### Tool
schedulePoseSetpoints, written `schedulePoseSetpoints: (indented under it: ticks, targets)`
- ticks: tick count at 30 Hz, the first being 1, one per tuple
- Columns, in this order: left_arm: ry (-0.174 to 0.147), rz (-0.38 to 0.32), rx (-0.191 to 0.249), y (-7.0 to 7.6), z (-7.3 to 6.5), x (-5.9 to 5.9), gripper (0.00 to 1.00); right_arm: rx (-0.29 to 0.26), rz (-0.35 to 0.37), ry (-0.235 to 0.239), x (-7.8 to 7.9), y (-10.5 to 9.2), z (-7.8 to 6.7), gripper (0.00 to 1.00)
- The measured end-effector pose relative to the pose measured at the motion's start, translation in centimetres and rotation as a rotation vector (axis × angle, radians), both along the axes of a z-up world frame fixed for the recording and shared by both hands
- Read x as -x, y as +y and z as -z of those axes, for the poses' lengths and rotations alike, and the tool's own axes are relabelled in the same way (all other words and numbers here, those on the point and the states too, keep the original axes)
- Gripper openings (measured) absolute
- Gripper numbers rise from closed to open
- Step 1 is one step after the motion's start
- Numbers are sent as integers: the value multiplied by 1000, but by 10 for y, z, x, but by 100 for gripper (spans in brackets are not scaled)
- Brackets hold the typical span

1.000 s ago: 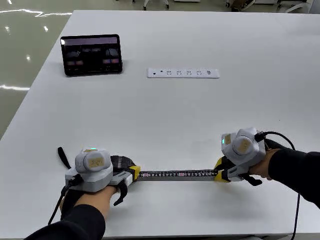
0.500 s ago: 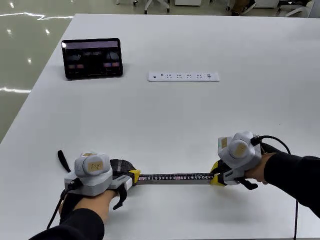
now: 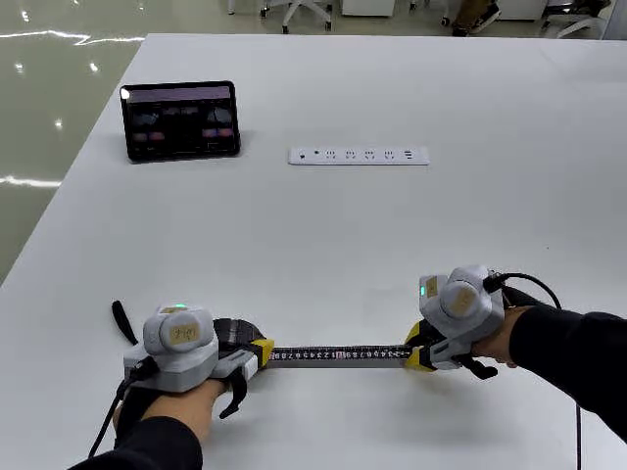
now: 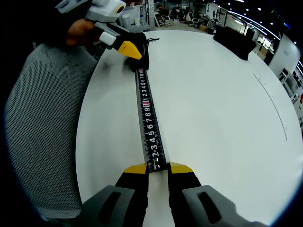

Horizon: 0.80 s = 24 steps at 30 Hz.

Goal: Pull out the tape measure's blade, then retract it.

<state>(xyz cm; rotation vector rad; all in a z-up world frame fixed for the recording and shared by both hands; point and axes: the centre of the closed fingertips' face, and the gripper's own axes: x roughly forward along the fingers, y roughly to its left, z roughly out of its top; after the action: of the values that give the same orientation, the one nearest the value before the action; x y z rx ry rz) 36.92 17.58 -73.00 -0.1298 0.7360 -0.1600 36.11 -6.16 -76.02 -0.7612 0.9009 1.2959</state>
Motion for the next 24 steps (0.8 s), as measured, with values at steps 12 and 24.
schedulePoseSetpoints:
  ticks: [12, 24]
  targets:
    - [2, 0, 3, 0, 0, 0, 59, -8, -7, 0, 2, 7, 1, 11]
    - [3, 0, 4, 0, 0, 0, 59, -19, -7, -1, 2, 16, 3, 11]
